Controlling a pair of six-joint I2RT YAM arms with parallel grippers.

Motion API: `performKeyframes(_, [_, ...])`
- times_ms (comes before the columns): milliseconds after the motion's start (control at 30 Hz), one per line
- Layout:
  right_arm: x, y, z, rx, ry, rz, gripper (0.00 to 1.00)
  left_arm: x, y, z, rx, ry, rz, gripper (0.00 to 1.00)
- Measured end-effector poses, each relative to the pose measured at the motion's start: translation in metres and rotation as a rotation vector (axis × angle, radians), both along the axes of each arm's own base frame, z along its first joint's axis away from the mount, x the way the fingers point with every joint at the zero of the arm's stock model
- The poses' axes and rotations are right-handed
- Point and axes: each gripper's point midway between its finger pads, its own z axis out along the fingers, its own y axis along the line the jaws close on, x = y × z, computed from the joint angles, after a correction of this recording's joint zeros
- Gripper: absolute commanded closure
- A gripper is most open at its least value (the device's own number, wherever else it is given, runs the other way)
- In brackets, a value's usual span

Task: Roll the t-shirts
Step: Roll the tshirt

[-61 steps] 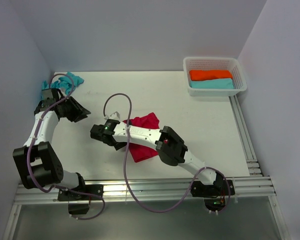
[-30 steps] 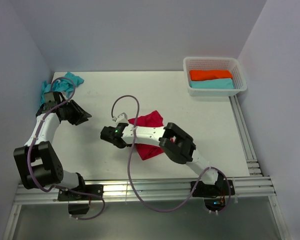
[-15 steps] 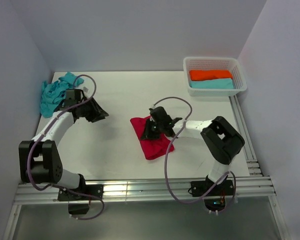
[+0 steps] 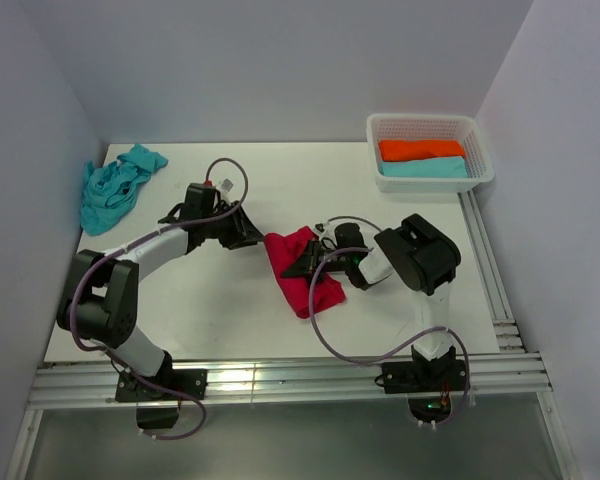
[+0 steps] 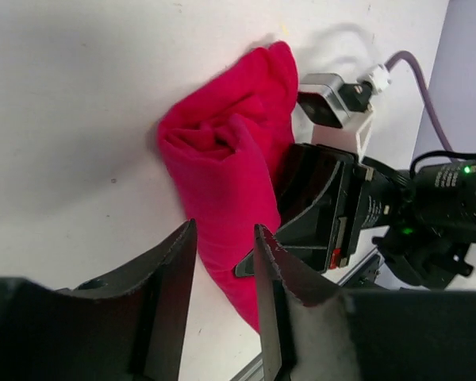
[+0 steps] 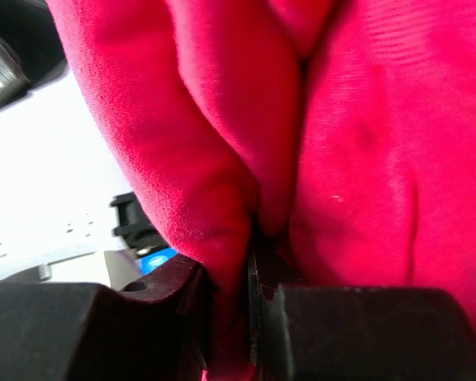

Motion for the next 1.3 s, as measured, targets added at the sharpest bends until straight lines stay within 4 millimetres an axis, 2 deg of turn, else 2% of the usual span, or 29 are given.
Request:
performKeyframes(167, [0.000, -0.002, 0.000, 0.057, 0.042, 0.006, 1.00, -0.007, -0.007, -0.009, -0.036, -0.022, -0.019, 0.48])
performKeyframes(300, [-0.001, -0.002, 0.001, 0.060, 0.047, 0.017, 1.00, -0.011, -0.013, -0.011, -0.068, -0.040, -0.034, 0.47])
performKeyframes(400, [-0.001, -0.001, 0.001, 0.055, 0.052, 0.028, 1.00, -0.011, -0.022, -0.005, -0.118, -0.060, -0.046, 0.47])
performKeyframes(533, [-0.001, 0.000, 0.000, 0.048, 0.055, 0.042, 1.00, -0.001, -0.037, 0.006, -0.194, -0.094, -0.056, 0.49])
performKeyframes(633, [-0.001, 0.000, -0.001, 0.043, 0.058, 0.047, 1.00, 0.009, -0.052, -0.007, -0.188, -0.066, -0.072, 0.50])
performKeyframes(800, [-0.001, -0.001, -0.002, 0.036, 0.060, 0.052, 1.00, 0.021, -0.079, -0.040, -0.160, 0.010, -0.105, 0.52])
performKeyframes(900, [-0.001, -0.002, -0.003, 0.034, 0.059, 0.054, 1.00, 0.023, -0.083, -0.042, -0.158, 0.027, -0.099, 0.51])
performKeyframes(1000, [-0.001, -0.002, -0.003, 0.033, 0.057, 0.056, 1.00, 0.025, -0.079, -0.034, -0.146, 0.018, -0.081, 0.49])
performKeyframes(1033, [-0.001, -0.002, -0.003, 0.033, 0.056, 0.057, 1.00, 0.025, -0.076, -0.029, -0.140, 0.014, -0.072, 0.44])
performKeyframes(1100, [-0.001, -0.002, -0.003, 0.033, 0.053, 0.058, 1.00, 0.025, -0.069, -0.013, -0.136, -0.014, -0.060, 0.39])
performKeyframes(1200, [0.000, -0.003, -0.003, 0.033, 0.049, 0.056, 1.00, 0.021, -0.052, 0.017, -0.141, -0.086, -0.032, 0.39])
performKeyframes(1300, [0.001, -0.004, -0.003, 0.036, 0.050, 0.056, 1.00, 0.012, -0.036, 0.030, -0.139, -0.131, -0.007, 0.36])
